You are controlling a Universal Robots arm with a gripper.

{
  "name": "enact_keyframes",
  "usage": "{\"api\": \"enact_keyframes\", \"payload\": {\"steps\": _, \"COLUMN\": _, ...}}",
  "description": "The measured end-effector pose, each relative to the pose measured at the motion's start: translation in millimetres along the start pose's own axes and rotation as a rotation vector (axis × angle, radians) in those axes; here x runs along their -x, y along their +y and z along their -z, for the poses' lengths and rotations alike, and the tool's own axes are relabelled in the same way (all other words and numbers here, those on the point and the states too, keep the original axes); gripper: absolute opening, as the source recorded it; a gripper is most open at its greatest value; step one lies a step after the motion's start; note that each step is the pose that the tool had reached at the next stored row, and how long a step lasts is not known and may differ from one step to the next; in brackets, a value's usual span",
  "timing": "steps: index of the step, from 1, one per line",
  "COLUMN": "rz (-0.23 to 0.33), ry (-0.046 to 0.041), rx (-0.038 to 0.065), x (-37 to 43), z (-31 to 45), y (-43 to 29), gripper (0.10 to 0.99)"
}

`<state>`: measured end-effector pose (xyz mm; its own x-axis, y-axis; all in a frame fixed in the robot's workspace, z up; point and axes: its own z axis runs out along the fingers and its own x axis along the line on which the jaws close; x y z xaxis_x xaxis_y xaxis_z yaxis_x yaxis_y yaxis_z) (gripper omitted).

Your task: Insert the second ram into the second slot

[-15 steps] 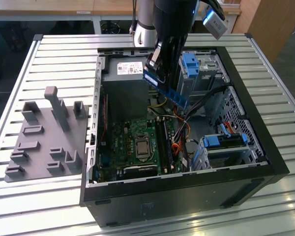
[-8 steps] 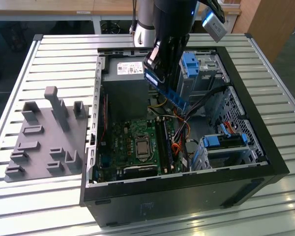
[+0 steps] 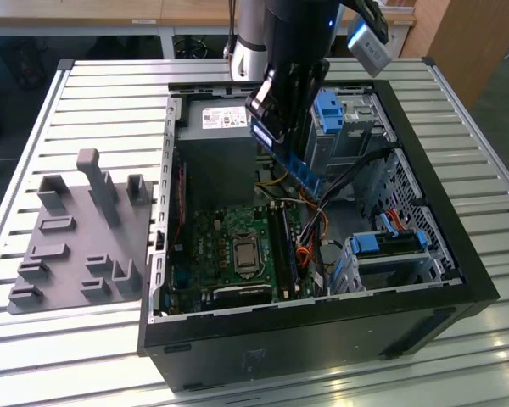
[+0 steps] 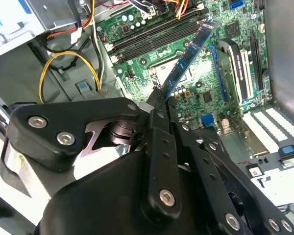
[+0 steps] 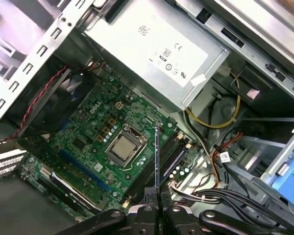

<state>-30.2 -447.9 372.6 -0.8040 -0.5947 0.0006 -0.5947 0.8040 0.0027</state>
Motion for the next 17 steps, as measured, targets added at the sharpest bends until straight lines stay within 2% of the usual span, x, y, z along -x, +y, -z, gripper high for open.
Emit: {"api": "enact_keyframes", "payload": {"steps": 17, "rz": -0.17, "ry": 0.0017, "rx": -0.003, "x": 0.0, "z": -0.2, "y": 0.0, "gripper": 0.137}}
